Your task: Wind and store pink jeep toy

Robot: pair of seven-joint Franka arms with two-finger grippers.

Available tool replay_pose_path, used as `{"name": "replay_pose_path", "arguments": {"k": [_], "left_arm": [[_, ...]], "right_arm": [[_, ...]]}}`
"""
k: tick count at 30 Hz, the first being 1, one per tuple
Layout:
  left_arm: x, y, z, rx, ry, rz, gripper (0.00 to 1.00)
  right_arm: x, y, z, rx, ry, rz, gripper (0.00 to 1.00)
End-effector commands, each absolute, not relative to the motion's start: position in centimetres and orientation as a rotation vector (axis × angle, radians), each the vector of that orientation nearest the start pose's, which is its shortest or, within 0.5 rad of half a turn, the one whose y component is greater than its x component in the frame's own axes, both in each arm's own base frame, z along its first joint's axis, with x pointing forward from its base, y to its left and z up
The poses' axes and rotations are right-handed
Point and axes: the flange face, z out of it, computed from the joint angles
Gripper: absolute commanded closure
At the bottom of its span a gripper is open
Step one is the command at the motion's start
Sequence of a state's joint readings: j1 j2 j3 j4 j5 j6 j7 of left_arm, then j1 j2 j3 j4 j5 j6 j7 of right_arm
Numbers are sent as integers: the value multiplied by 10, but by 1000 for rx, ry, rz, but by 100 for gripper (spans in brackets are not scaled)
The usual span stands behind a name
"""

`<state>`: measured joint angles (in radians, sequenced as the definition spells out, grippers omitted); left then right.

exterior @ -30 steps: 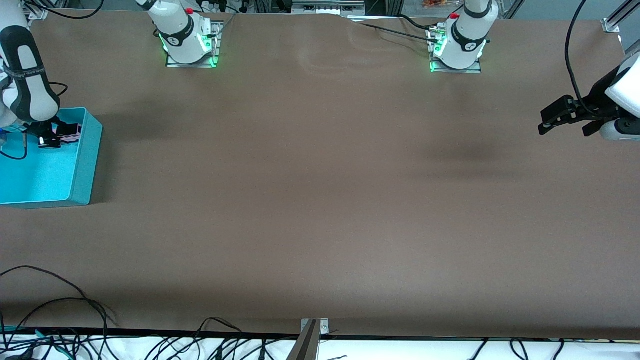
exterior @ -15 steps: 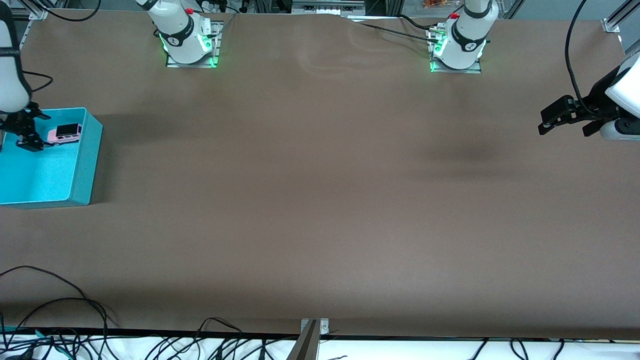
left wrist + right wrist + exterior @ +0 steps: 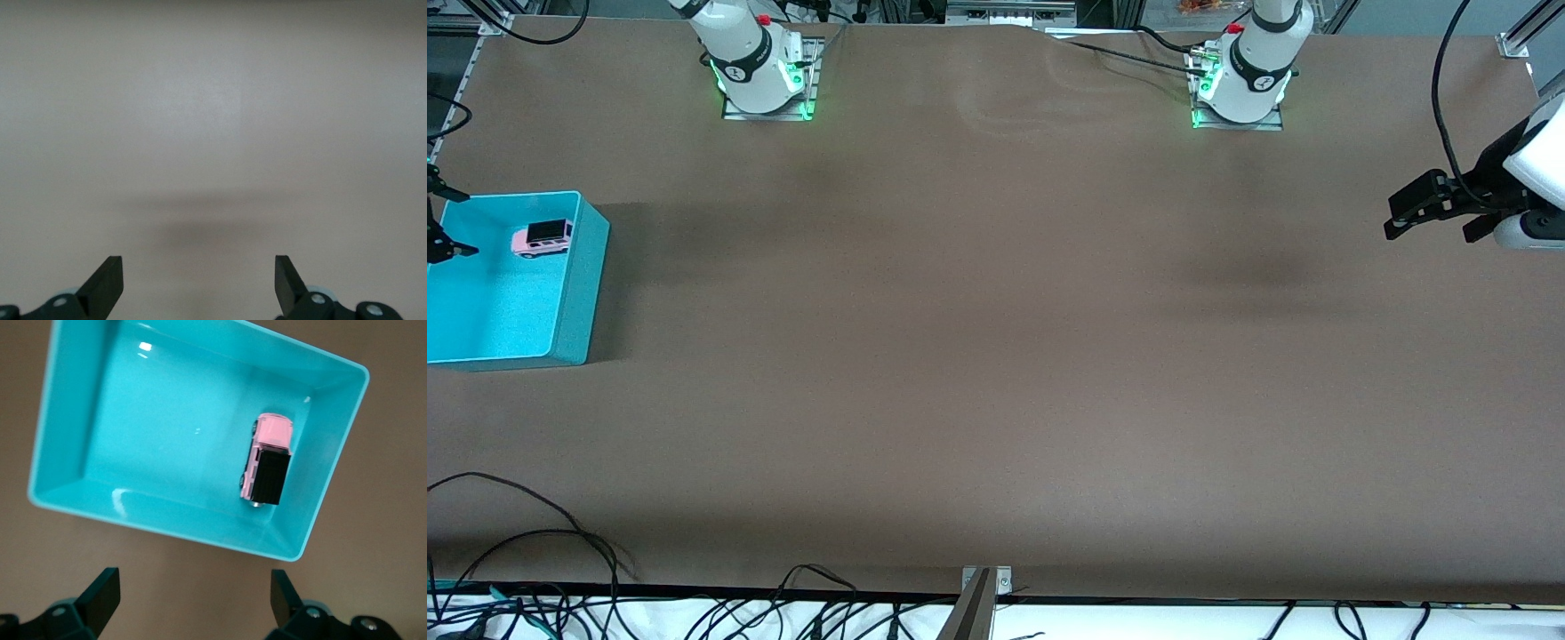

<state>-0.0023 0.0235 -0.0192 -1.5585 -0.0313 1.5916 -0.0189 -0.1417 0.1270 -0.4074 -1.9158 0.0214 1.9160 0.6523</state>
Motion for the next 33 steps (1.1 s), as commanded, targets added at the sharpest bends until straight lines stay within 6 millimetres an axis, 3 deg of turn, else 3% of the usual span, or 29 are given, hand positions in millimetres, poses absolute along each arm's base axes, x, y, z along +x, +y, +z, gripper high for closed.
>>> {"name": "replay_pose_path", "arguments": {"k": [1, 6, 14, 23, 26, 33], "left_arm": [[567, -13, 622, -3150, 12, 0, 0], [567, -13, 622, -3150, 12, 0, 0], [566, -13, 623, -3150, 17, -2, 0], [566, -2, 621, -3150, 5, 2, 0], [566, -3, 622, -3148, 5, -2, 0], [566, -2, 624, -3147, 2, -7, 0]], "right_arm": [[489, -271, 472, -2704, 1612, 96, 0], [495, -241, 503, -2808, 1425, 10, 0], [511, -182, 532, -2992, 1206, -89, 0], [534, -98, 556, -3116, 840, -120, 0], [539, -77, 554, -3149, 677, -109, 0], [542, -65, 568, -3115, 483, -93, 0]]}}
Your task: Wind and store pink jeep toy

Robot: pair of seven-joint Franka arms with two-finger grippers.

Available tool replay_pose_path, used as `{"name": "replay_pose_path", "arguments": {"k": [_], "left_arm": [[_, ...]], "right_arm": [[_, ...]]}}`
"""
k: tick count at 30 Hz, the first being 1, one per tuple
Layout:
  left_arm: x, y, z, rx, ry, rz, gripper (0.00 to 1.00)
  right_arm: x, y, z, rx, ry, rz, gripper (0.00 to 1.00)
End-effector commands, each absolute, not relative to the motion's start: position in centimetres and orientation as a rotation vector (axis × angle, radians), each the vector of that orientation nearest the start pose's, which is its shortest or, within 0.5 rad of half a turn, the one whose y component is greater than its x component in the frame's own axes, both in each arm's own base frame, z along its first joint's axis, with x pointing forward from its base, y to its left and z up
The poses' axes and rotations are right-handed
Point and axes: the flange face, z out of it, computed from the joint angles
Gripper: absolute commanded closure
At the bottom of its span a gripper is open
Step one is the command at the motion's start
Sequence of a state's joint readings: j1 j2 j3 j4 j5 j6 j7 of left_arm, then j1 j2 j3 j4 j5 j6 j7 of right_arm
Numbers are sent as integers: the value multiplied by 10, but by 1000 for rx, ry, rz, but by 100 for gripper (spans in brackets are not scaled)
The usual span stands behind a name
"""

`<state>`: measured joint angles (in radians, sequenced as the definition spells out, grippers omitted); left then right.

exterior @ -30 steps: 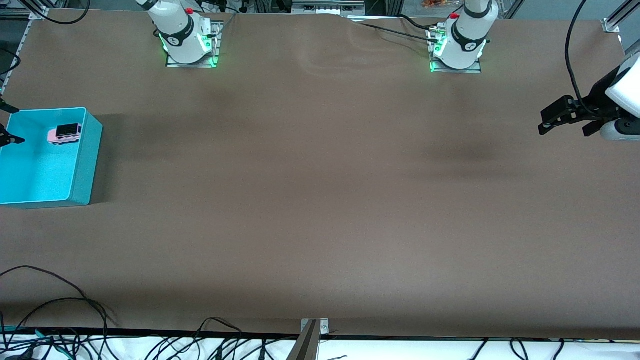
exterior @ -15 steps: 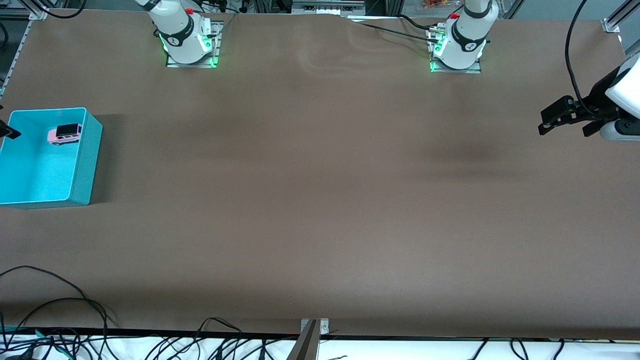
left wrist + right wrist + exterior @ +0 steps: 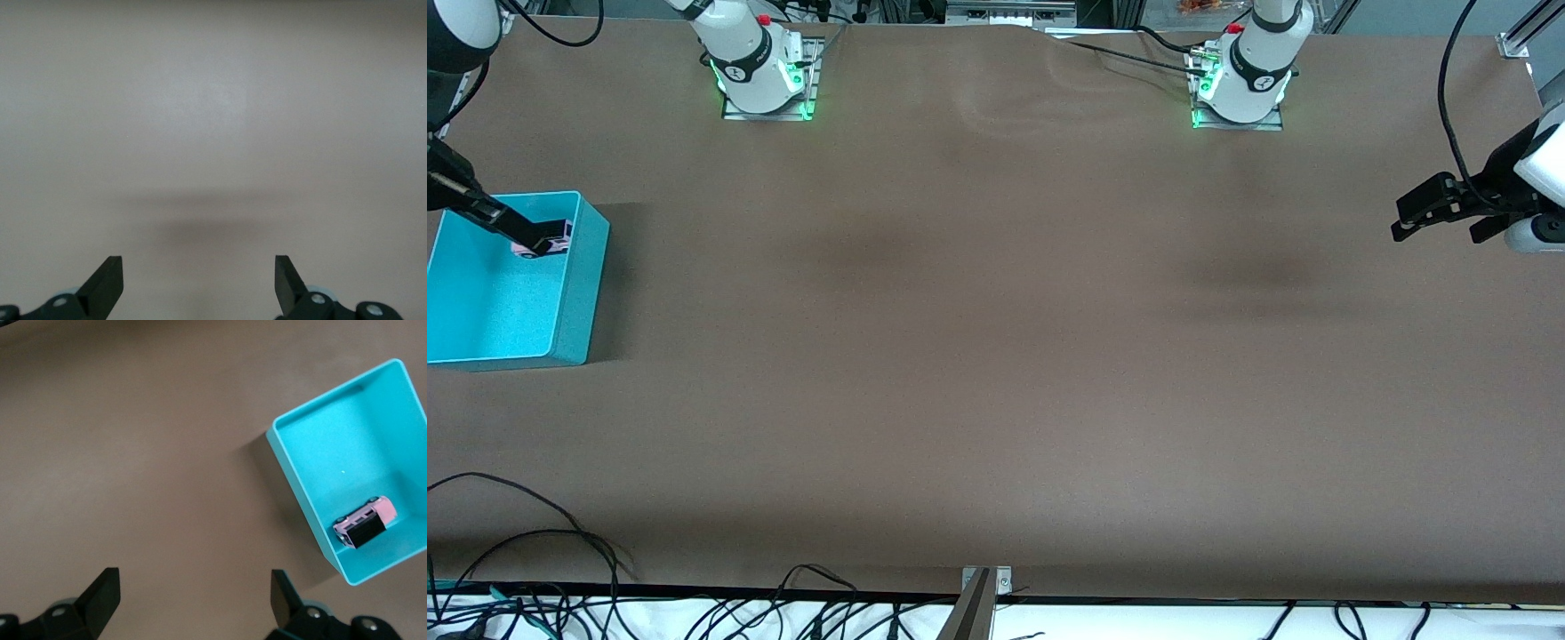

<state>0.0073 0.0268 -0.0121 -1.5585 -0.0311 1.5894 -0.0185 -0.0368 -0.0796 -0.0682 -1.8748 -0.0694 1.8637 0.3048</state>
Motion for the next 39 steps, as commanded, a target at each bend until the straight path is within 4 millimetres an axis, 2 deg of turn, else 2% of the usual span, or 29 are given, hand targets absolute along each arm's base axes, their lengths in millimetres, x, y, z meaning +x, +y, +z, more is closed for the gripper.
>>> {"name": "replay_pose_path", "arguments": {"k": [1, 6, 9, 12, 17, 31, 39], "left_arm": [[566, -3, 624, -3147, -2, -10, 0], [567, -2, 625, -3133, 0, -22, 0], [567, -4, 625, -3126, 2, -22, 0], [567, -5, 625, -3126, 9, -19, 0], [567, -3, 627, -3127, 5, -24, 0], [567, -5, 633, -3129, 2, -39, 0], [565, -6, 634, -3127, 2, -41, 0]], "right_arm": [[544, -61, 573, -3115, 454, -80, 0], [559, -47, 587, -3118, 373, 5, 0], [558, -32, 595, -3126, 270, 51, 0], [554, -26, 599, -3133, 181, 77, 0], [551, -18, 604, -3134, 161, 75, 0], [549, -5, 607, -3149, 116, 77, 0], [546, -6, 609, -3158, 92, 87, 0]]}}
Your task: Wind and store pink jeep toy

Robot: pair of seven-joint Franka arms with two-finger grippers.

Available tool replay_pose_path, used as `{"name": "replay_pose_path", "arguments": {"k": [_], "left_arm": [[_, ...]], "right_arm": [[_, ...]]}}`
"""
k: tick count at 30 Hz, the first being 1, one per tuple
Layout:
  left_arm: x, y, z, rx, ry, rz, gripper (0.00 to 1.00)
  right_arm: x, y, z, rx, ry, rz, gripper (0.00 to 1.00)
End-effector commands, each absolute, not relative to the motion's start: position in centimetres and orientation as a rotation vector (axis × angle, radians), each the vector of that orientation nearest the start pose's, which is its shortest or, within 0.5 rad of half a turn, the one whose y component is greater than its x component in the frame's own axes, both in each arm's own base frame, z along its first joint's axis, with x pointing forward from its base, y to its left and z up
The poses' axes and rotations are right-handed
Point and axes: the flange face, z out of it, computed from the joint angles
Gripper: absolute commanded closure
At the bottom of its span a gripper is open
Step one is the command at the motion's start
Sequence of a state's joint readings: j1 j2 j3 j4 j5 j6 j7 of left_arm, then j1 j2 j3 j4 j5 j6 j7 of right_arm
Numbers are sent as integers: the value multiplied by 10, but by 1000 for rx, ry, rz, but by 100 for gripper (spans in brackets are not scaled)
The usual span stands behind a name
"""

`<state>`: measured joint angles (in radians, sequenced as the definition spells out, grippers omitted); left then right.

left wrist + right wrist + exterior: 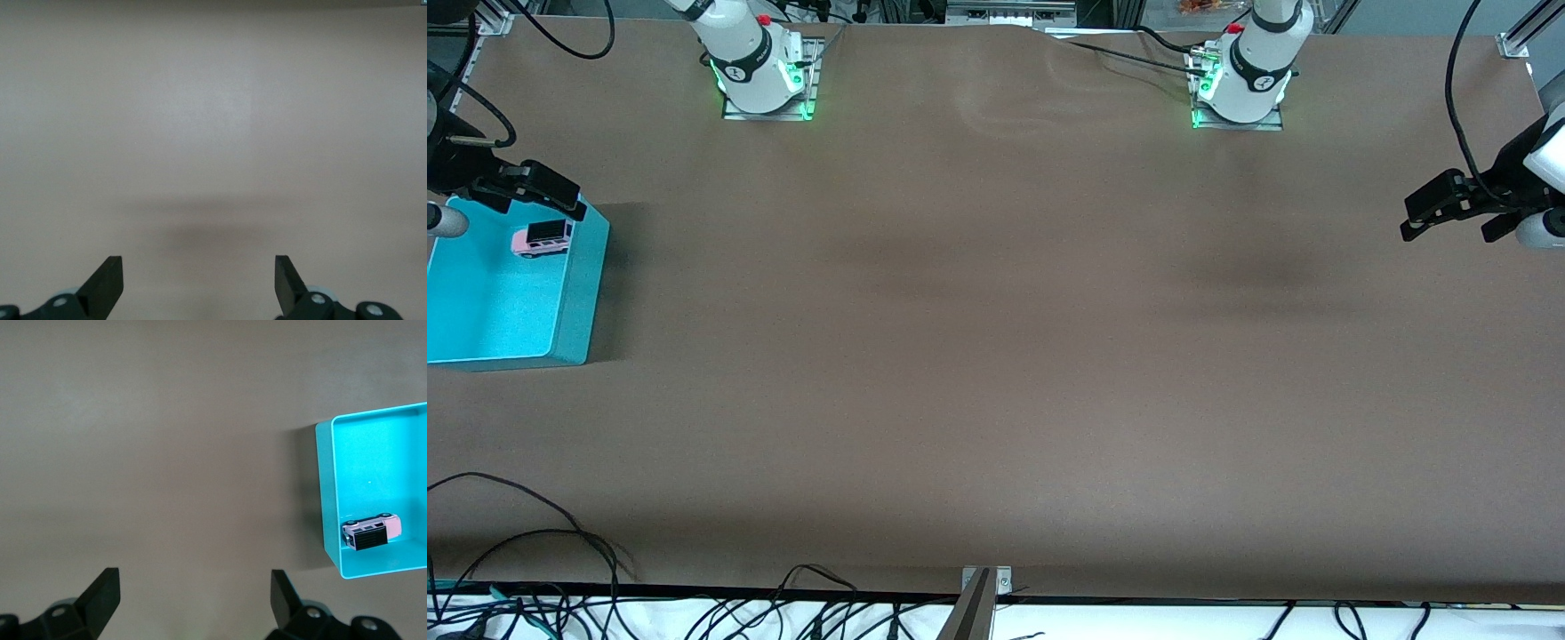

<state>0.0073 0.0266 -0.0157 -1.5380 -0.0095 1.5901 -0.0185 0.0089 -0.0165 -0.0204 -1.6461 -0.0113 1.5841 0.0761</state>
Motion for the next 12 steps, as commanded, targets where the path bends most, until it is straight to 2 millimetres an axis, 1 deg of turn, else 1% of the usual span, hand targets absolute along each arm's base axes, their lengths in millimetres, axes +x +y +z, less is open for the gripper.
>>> {"name": "replay_pose_path", "arguments": {"k": [1, 3, 7, 12], "left_arm": [[565, -6, 634, -3127, 2, -41, 0], [565, -4, 634, -3127, 4, -41, 0], [565, -1, 634, -3127, 4, -41, 0], [565, 0, 634, -3127, 4, -38, 0]], "right_arm": [[546, -6, 609, -3158, 85, 89, 0], [545, -6, 609, -3160, 75, 101, 0], [544, -6, 615, -3160, 76, 94, 0], [543, -5, 616, -3158, 73, 106, 0]]}}
